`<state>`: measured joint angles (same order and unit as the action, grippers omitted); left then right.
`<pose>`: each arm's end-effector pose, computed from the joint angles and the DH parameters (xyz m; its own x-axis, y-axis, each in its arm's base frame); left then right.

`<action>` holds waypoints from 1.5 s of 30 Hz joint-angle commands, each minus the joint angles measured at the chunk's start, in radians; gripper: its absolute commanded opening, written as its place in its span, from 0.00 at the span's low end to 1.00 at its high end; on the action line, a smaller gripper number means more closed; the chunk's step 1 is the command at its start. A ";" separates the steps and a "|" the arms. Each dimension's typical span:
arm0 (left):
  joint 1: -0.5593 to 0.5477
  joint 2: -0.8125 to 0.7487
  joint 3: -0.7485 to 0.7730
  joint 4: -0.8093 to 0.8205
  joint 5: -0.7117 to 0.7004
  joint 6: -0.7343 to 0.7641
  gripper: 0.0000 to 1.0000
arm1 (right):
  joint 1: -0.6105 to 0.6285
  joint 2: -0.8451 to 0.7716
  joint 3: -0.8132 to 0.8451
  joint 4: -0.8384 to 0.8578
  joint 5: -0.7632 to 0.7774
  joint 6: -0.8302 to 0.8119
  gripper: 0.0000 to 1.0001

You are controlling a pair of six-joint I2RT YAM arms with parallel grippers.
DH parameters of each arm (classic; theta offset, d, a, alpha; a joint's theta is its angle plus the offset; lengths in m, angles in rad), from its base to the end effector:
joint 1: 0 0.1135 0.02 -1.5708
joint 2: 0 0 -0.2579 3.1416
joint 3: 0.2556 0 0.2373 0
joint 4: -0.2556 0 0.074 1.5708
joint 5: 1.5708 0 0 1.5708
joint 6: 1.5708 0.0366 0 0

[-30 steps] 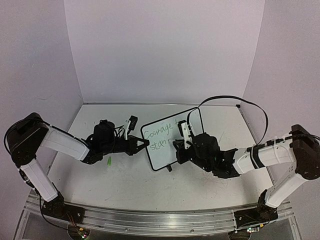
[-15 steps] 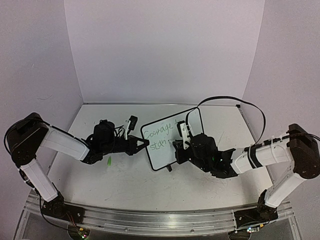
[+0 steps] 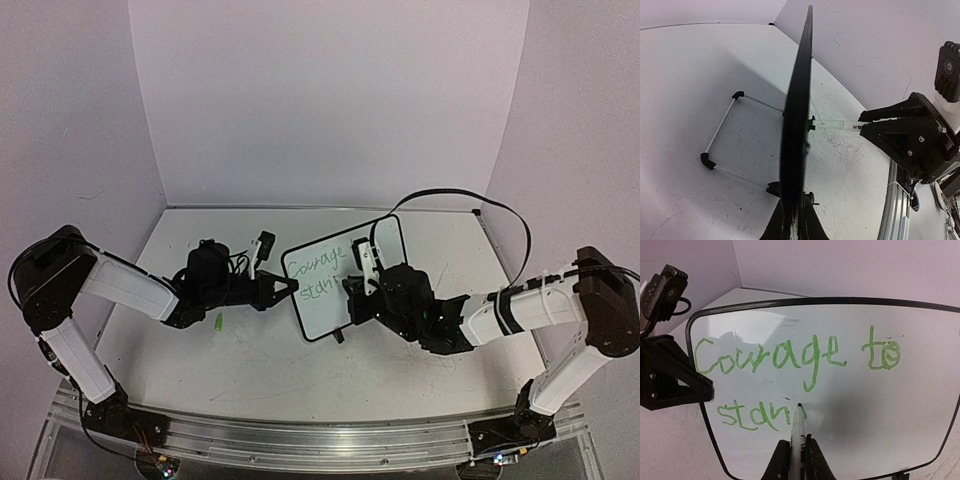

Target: Write a sentence on the whiteboard

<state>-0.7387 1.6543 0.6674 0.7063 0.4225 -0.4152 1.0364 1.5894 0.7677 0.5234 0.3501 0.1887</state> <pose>0.2275 -0.2274 0.1823 -0.5526 0.0056 -0.8334 0.7459 0.4495 -0.4915 0.1782 0.2765 0.2122 -0.2673 -0.1058 -0.9578 -0.6019 0.7945 0.0803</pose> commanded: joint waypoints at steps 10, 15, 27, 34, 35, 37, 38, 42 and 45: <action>0.004 -0.019 -0.012 -0.041 -0.027 0.050 0.00 | 0.014 0.011 -0.024 -0.037 -0.007 0.062 0.00; 0.004 -0.024 -0.012 -0.042 -0.028 0.051 0.00 | 0.013 0.013 -0.031 -0.045 0.003 0.070 0.00; 0.004 -0.024 -0.015 -0.042 -0.031 0.052 0.00 | 0.013 0.017 -0.008 -0.059 0.055 0.058 0.00; 0.003 -0.015 -0.011 -0.041 -0.025 0.050 0.00 | 0.008 0.030 0.026 -0.019 0.062 0.036 0.00; 0.004 -0.015 -0.011 -0.041 -0.025 0.050 0.00 | 0.005 0.033 0.030 -0.013 0.063 0.033 0.00; 0.004 -0.016 -0.011 -0.042 -0.025 0.050 0.00 | 0.000 0.038 0.043 -0.004 0.066 0.030 0.00; 0.004 -0.019 -0.011 -0.041 -0.025 0.050 0.00 | -0.003 0.039 0.047 -0.002 0.067 0.029 0.00; 0.003 -0.021 -0.015 -0.041 -0.027 0.052 0.00 | -0.011 0.044 0.059 0.002 0.078 0.027 0.00; 0.004 -0.019 -0.015 -0.042 -0.026 0.051 0.00 | -0.012 0.043 0.066 0.002 0.084 0.022 0.00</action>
<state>-0.7364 1.6543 0.6674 0.7063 0.4164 -0.4179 1.0476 1.6093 0.7841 0.4882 0.3878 0.2259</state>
